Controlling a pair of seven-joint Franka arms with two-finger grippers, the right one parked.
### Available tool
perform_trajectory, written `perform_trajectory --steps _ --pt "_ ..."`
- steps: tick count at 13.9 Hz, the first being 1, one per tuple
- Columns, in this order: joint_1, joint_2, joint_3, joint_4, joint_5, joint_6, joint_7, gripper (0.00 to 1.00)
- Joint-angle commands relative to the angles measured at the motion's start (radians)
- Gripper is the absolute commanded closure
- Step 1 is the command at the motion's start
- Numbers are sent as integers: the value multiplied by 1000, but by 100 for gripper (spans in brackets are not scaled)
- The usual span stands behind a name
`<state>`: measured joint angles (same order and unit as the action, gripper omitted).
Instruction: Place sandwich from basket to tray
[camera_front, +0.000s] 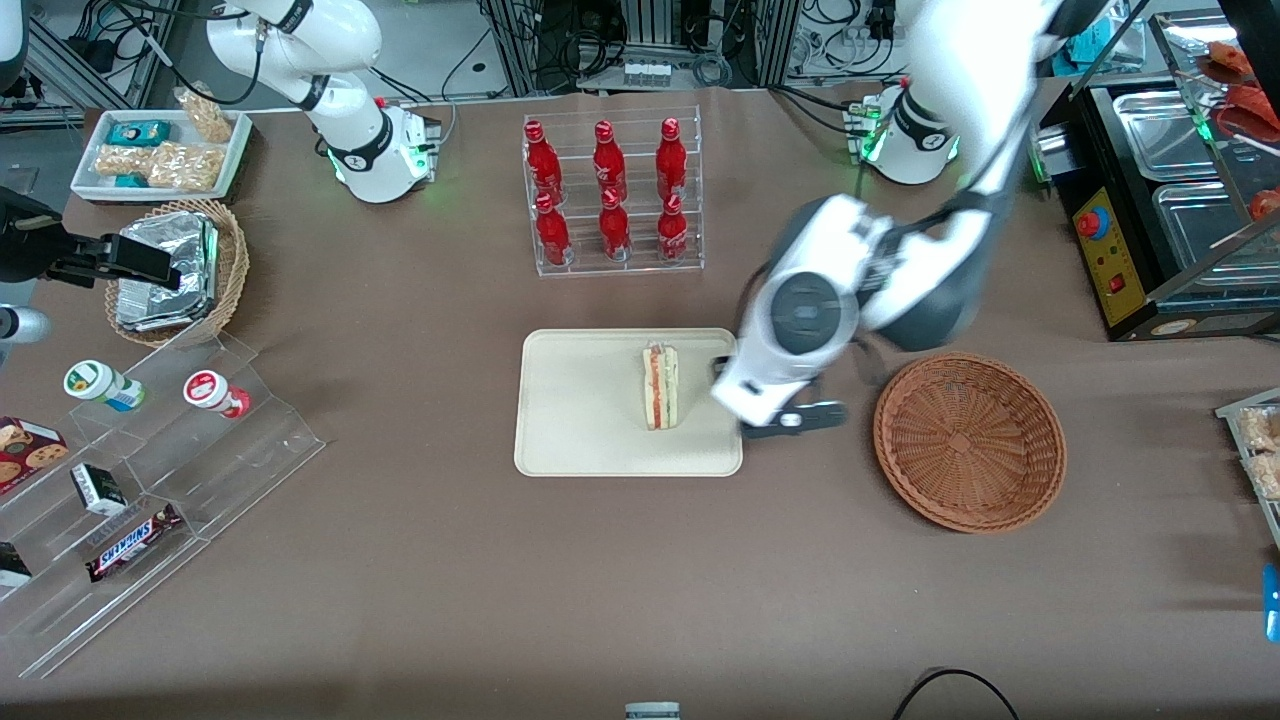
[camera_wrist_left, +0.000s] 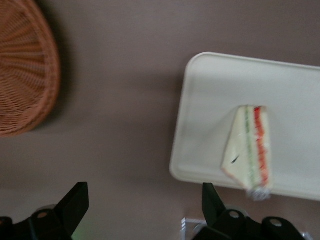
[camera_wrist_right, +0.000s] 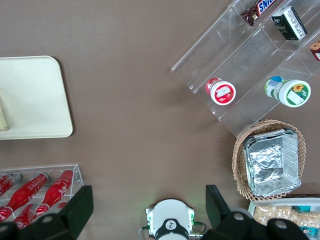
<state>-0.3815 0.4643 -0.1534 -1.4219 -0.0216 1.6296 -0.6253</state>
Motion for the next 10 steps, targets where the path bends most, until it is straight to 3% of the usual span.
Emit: perform_trajectory --steps 1,6,10 --pt "123 -120 -8 -63 -24 -145 177 0" --pt "346 -242 -5 -58 -3 -332 433 0" --pt "414 -265 -6 36 5 -411 421 0"
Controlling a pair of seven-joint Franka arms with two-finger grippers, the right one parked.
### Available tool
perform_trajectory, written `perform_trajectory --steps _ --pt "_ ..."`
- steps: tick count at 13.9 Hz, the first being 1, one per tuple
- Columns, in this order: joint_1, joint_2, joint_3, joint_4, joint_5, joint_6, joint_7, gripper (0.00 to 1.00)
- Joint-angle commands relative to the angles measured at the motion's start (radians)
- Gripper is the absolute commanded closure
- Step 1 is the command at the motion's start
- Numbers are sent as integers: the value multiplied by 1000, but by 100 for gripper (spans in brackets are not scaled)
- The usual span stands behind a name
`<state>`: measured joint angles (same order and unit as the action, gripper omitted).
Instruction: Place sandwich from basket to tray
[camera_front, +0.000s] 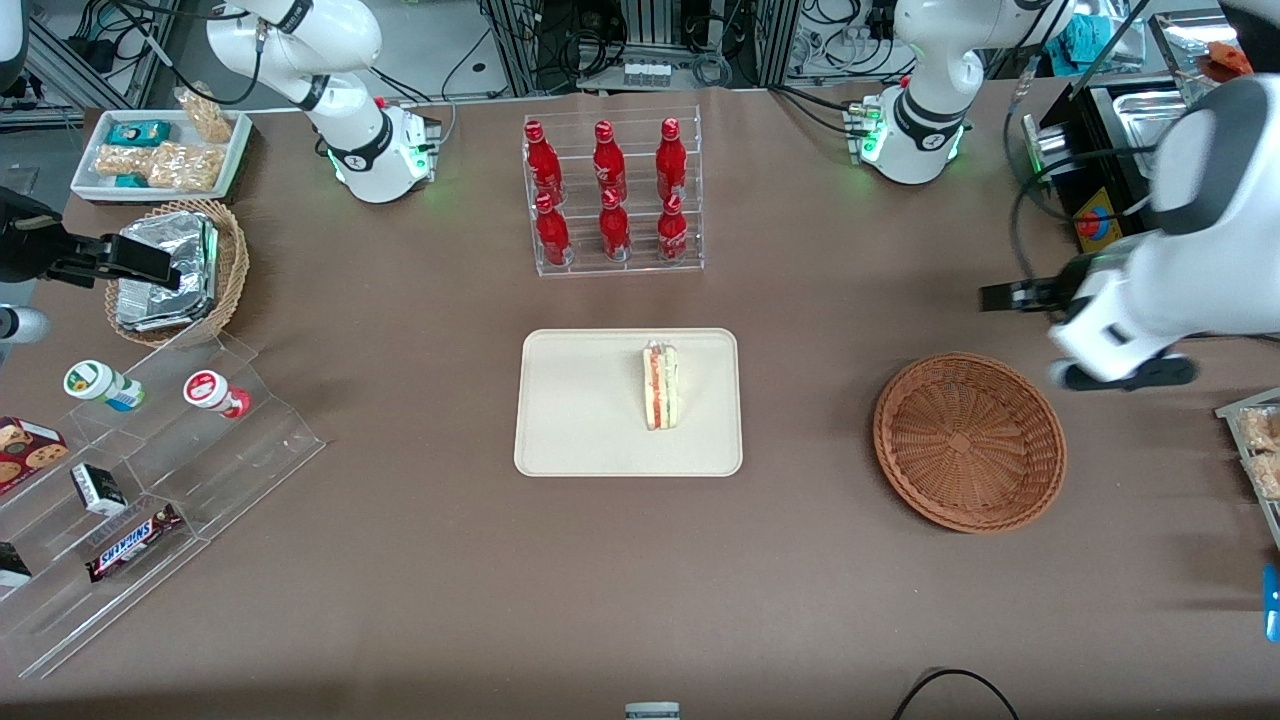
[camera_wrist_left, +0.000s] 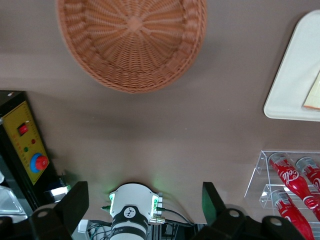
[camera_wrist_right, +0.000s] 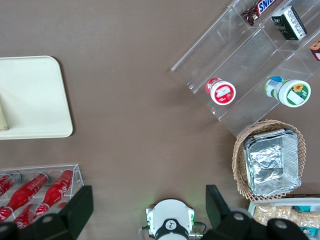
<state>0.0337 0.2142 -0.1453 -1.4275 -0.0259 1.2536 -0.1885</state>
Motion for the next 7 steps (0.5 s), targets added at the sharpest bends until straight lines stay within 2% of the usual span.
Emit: perform_trajectory --steps 1,3,7 --pt "-4 -12 -14 60 4 -39 -63 0" --pt "2 5 -14 122 -9 -20 -181 0" --pt "0 44 -17 144 -9 29 -177 0"
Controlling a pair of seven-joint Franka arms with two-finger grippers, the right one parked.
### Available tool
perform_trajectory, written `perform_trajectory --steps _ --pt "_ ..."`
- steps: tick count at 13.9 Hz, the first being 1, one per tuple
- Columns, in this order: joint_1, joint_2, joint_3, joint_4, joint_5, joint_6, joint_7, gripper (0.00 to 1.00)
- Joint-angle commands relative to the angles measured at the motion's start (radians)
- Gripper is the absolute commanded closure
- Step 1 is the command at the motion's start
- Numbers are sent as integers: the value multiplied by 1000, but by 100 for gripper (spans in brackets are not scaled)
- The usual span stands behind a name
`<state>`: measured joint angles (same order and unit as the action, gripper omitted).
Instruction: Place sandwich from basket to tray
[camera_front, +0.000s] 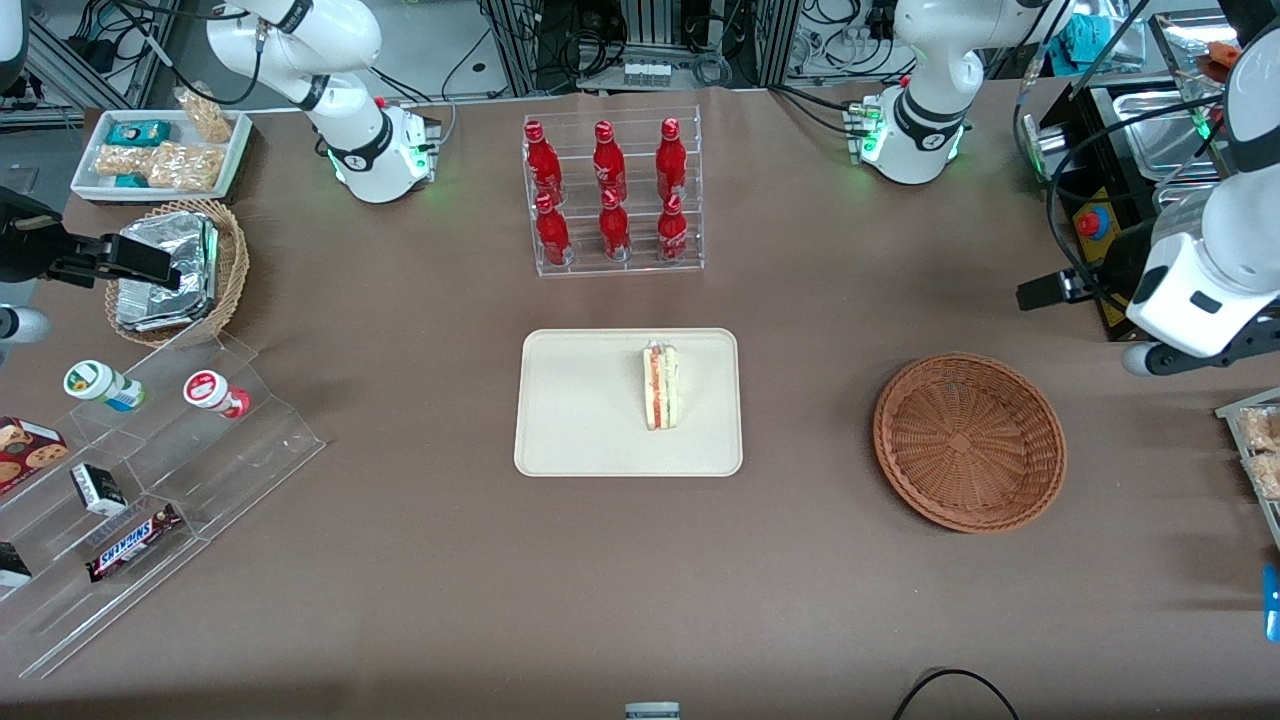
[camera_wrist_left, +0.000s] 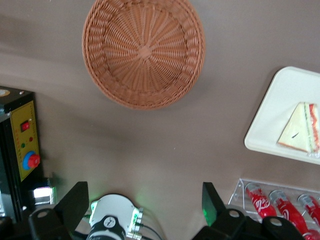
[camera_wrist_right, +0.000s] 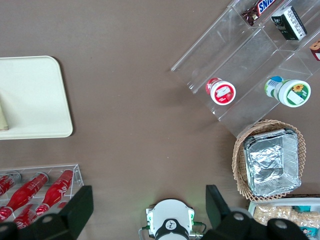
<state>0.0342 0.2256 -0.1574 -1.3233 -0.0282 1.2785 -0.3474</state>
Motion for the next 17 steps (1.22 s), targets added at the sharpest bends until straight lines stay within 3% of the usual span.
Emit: perform_trajectory --steps 1,8,12,17 --pt "-4 32 -5 38 -4 -4 -1 0" --pt "-2 -74 -4 -65 10 -56 -8 0" --pt "1 -233 -2 -322 -1 142 -7 0" --pt "3 -177 -1 -205 4 125 -12 0"
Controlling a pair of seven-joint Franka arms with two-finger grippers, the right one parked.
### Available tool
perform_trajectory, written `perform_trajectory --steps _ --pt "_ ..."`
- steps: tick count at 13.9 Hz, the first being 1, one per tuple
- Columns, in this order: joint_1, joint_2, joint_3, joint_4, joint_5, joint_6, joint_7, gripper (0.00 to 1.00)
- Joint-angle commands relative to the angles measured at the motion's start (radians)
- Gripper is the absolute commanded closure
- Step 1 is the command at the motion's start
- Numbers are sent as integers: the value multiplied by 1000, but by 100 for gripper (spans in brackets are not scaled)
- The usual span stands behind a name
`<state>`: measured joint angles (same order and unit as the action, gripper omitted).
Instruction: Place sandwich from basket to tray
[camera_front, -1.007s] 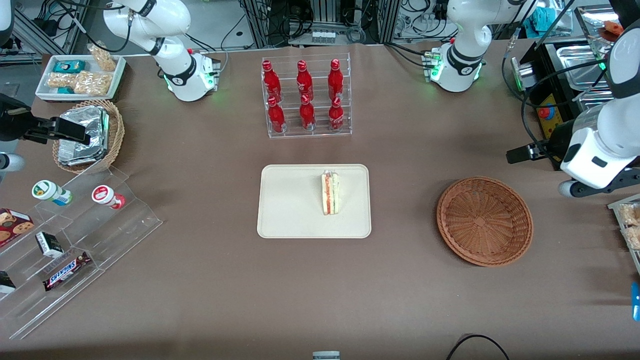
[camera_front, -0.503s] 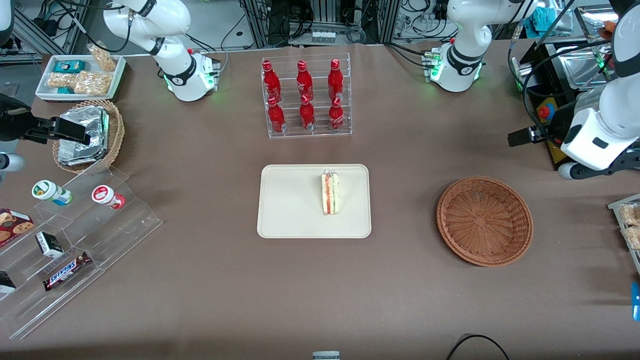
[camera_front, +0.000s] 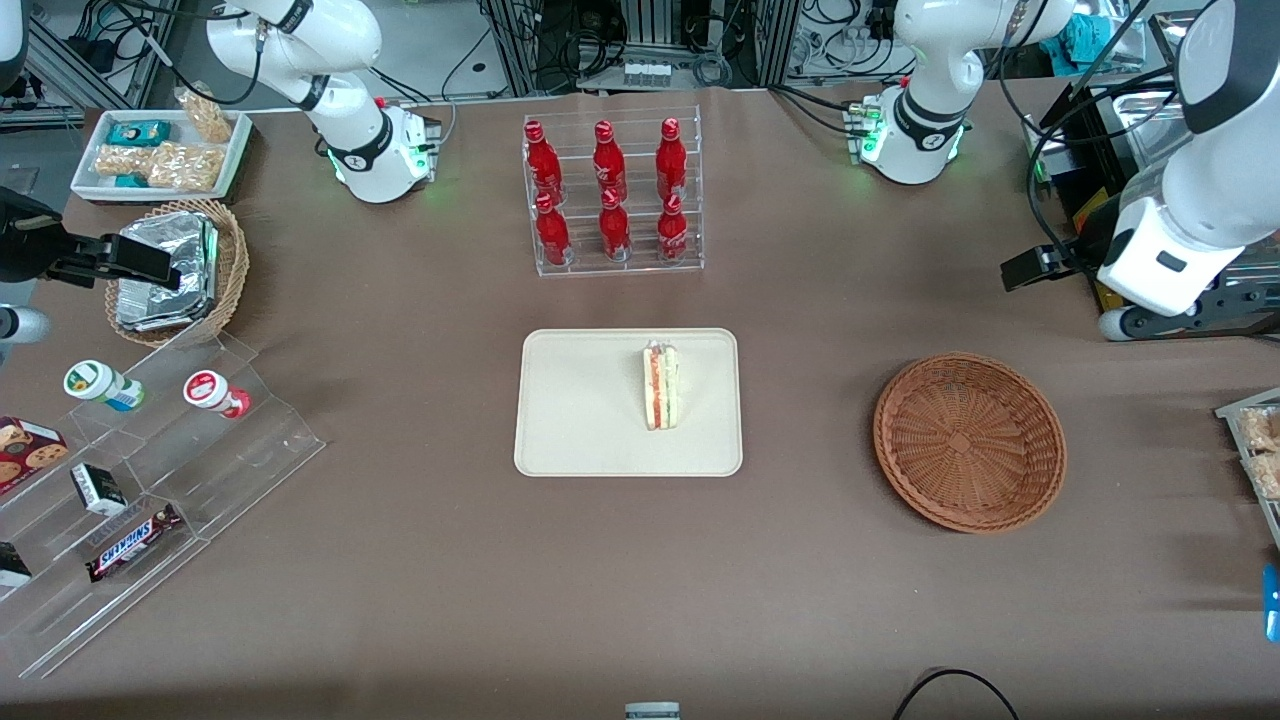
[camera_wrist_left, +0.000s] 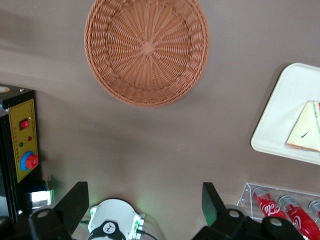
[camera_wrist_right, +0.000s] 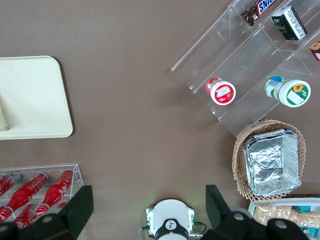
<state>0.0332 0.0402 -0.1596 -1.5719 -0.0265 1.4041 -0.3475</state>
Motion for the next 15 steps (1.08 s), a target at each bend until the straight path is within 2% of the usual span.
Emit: perform_trajectory --steps 1,3,6,10,15 --pt "4 19 2 68 0 -8 -13 0" --pt "1 29 0 101 14 -10 -5 0" --pt "-9 20 -3 79 72 -37 2 0" --pt "-10 29 -6 79 100 -16 16 0" --pt "-9 44 -6 79 100 41 13 0"
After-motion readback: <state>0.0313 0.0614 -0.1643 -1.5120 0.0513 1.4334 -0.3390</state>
